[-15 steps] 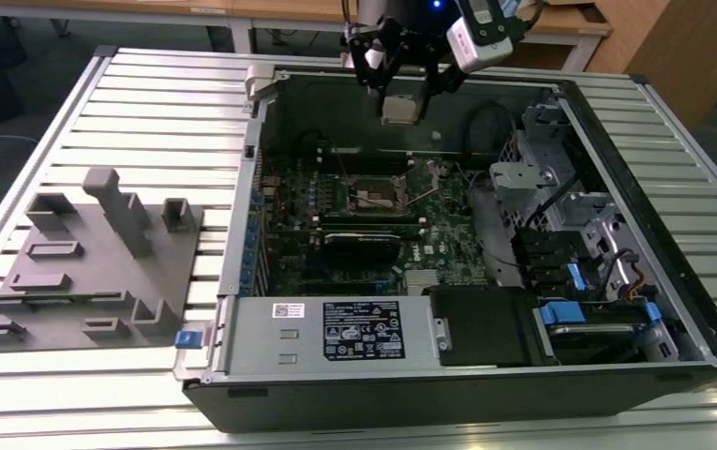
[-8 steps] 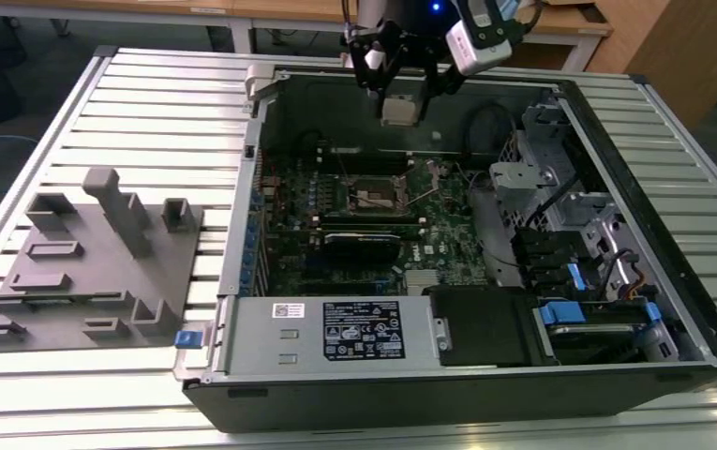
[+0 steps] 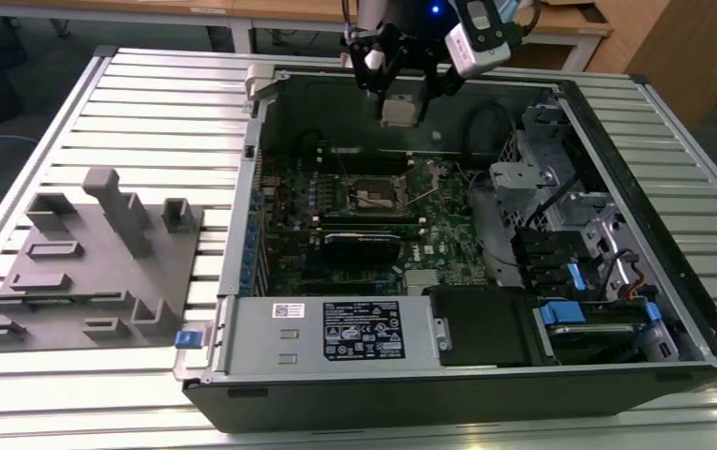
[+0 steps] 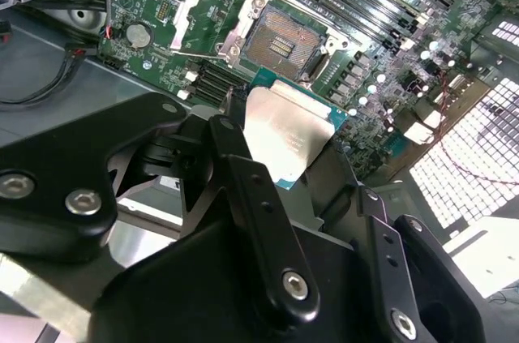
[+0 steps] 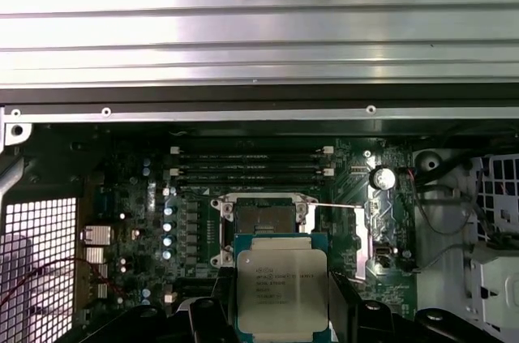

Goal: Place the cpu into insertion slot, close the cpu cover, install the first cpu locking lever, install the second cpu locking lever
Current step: 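Place the cpu into insertion slot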

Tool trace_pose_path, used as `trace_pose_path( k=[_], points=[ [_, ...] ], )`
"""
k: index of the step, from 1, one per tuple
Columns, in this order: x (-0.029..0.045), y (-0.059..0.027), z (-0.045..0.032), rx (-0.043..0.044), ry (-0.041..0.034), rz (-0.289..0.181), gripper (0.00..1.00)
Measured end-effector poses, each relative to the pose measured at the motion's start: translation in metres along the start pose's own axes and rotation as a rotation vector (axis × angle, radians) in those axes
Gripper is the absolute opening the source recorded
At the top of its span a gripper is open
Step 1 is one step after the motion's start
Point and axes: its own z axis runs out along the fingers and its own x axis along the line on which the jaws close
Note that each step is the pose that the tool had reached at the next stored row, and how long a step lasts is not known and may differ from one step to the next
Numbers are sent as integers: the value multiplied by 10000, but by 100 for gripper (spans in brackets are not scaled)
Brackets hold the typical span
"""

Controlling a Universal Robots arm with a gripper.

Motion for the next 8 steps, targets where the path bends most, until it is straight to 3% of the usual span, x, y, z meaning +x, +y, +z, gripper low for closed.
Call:
trace_pose_path(
  k=[8],
  points=[
    [-1, -4, 43, -47, 2, -1, 54]
  ],
)
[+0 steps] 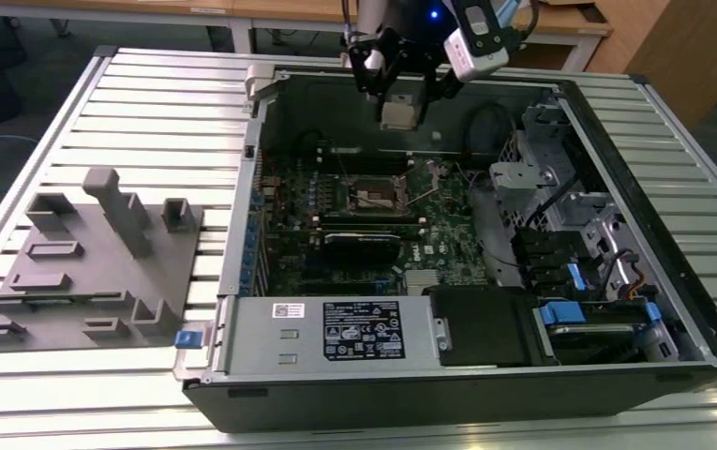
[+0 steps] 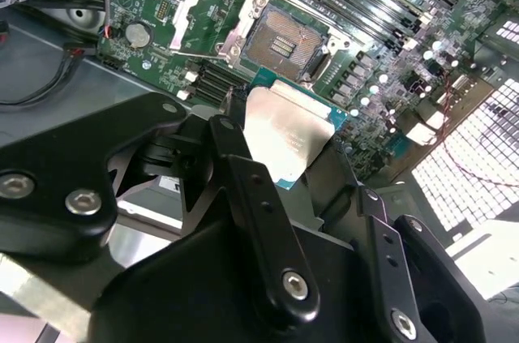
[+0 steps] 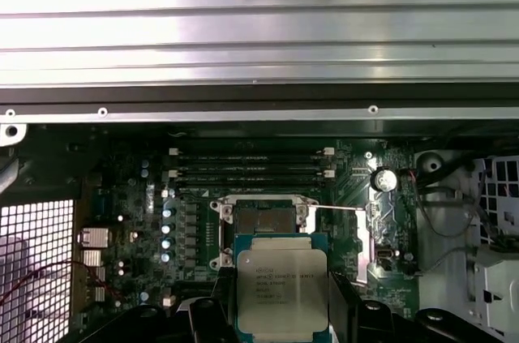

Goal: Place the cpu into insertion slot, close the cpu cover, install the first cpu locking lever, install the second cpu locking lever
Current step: 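Place the cpu into insertion slot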

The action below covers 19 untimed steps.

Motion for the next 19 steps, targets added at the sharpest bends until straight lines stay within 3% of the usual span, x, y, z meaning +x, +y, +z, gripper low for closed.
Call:
trace_pose_path(
  k=[10, 19],
  points=[
    [-1, -6, 56, -11, -1, -1, 54],
    [-2, -11, 113, -8, -49, -6, 54]
  ],
)
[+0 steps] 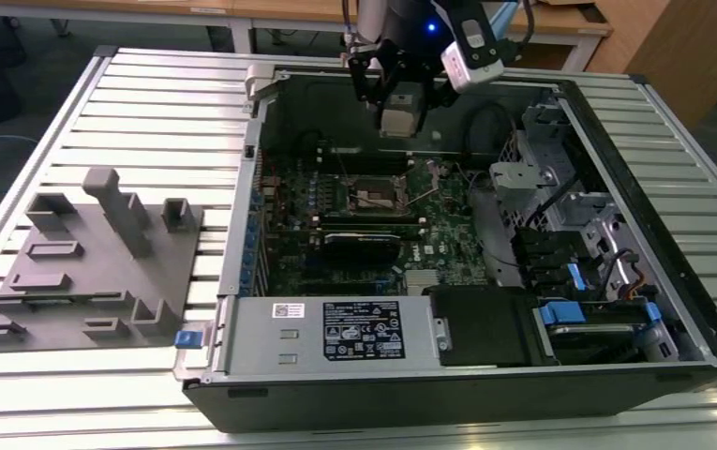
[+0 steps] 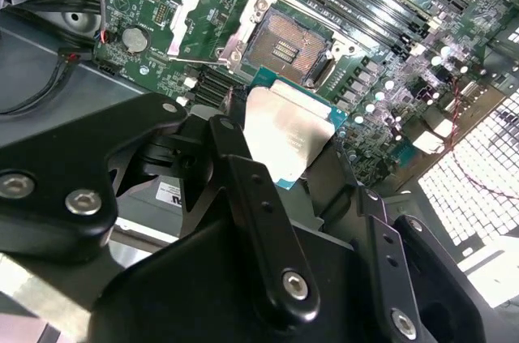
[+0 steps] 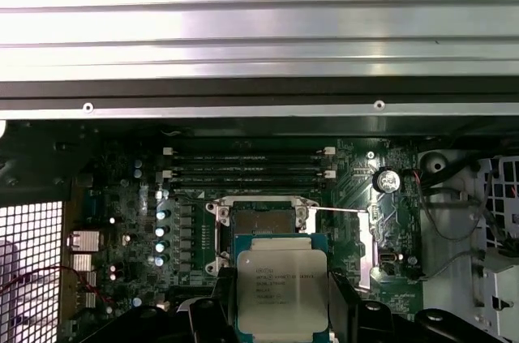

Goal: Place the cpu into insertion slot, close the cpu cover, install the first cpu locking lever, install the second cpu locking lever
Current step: 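Place the cpu into insertion slot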

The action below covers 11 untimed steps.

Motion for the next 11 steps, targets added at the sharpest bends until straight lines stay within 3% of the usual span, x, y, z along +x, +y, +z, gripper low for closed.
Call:
trace_pose_path(
  k=[7, 11],
  points=[
    [0, 0, 4, -4, -2, 0, 54],
    [0, -3, 32, -5, -47, -6, 54]
  ],
)
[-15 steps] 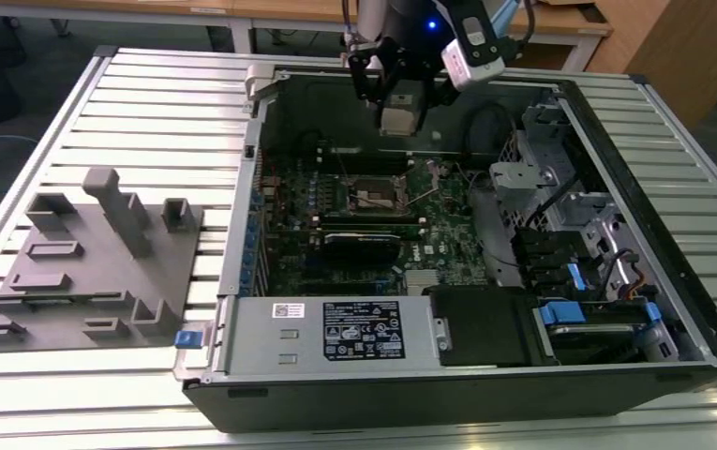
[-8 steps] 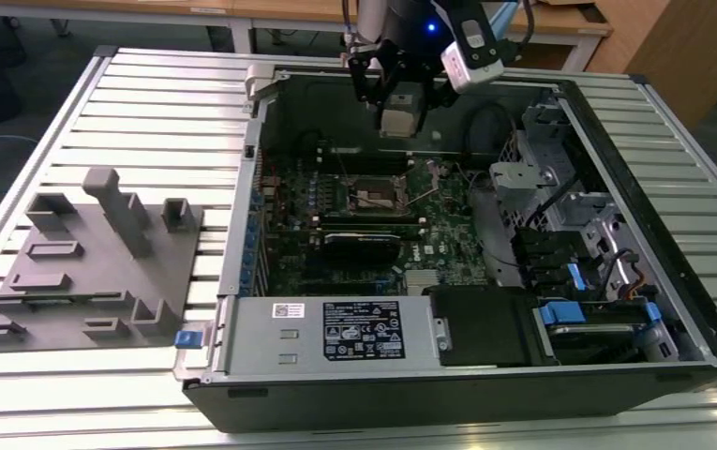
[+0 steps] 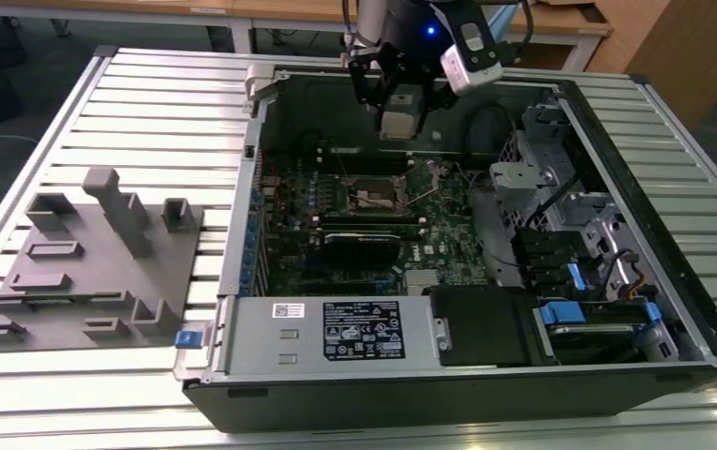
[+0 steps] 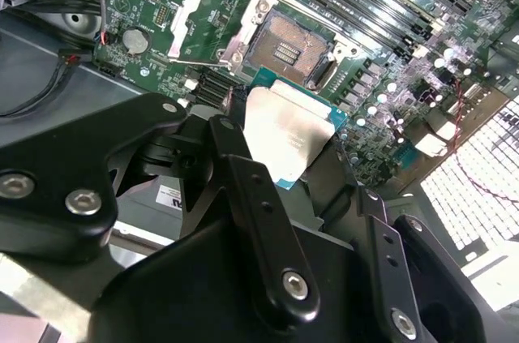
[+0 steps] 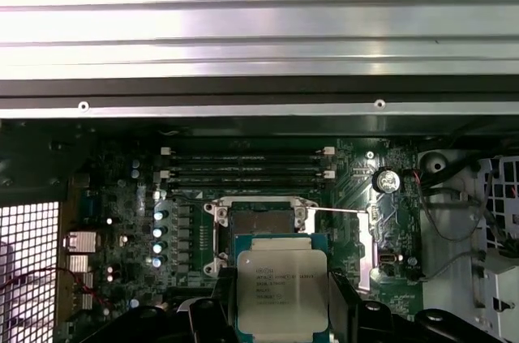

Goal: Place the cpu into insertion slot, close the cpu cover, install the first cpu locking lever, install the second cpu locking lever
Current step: 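Place the cpu into insertion slot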

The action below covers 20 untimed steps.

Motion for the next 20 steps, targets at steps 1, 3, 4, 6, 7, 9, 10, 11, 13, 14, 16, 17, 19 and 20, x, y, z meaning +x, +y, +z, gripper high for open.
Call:
trace_pose_path(
  k=[1, 3, 4, 6, 7, 9, 10, 11, 13, 14, 16, 17, 19, 20],
  points=[
    [0, -1, 7, -1, -8, -1, 54],
    [0, -1, 9, 2, -9, -2, 54],
    [0, -1, 9, 2, -8, -2, 54],
    [0, -1, 11, 0, -10, -2, 54],
    [0, -1, 11, 0, -10, -1, 54],
    [0, -1, 14, -2, -11, -2, 54],
    [0, -2, 18, -4, -12, -2, 54],
    [0, -2, 24, -4, -15, -2, 54],
    [0, -3, 33, -1, -19, -3, 54],
    [0, -3, 34, 1, -19, -3, 54],
    [0, -4, 34, 2, -18, -2, 54],
    [0, -4, 35, 0, -19, -3, 54],
    [0, -4, 36, 0, -19, -3, 54],
    [0, -4, 39, -2, -20, -3, 54]
  ],
)
